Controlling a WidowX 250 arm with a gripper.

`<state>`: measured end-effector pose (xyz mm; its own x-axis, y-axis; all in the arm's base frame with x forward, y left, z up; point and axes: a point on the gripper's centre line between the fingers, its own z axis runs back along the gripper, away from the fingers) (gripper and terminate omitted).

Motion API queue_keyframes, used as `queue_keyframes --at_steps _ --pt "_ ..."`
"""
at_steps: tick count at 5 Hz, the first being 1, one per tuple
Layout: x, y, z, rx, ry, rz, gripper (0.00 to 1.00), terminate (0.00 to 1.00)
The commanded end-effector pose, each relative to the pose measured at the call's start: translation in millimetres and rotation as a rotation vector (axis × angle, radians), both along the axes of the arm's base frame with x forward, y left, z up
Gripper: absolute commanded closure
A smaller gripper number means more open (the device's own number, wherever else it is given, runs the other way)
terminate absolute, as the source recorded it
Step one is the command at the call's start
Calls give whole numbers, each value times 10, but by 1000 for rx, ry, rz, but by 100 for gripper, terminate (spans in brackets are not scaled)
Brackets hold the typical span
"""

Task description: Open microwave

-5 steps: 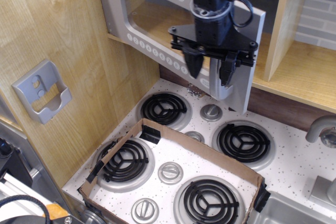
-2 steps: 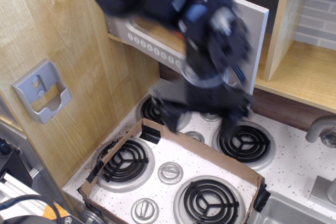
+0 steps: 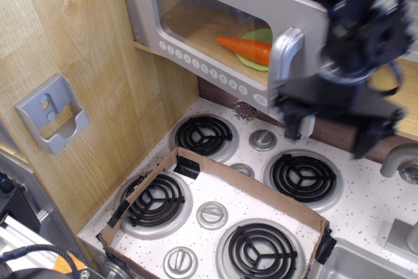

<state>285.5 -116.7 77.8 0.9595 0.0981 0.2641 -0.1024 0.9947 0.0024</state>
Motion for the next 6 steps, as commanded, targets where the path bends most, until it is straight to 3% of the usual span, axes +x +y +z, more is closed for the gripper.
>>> queue_keyframes --at_steps 1,3,4,6 --pt "458 -443 390 -64 -36 -232 0 0" --pt "739 -297 491 1 -95 -424 0 0" --pt "680 -45 397 23 -121 -444 0 0" --pt "641 479 207 5 -83 -410 0 0"
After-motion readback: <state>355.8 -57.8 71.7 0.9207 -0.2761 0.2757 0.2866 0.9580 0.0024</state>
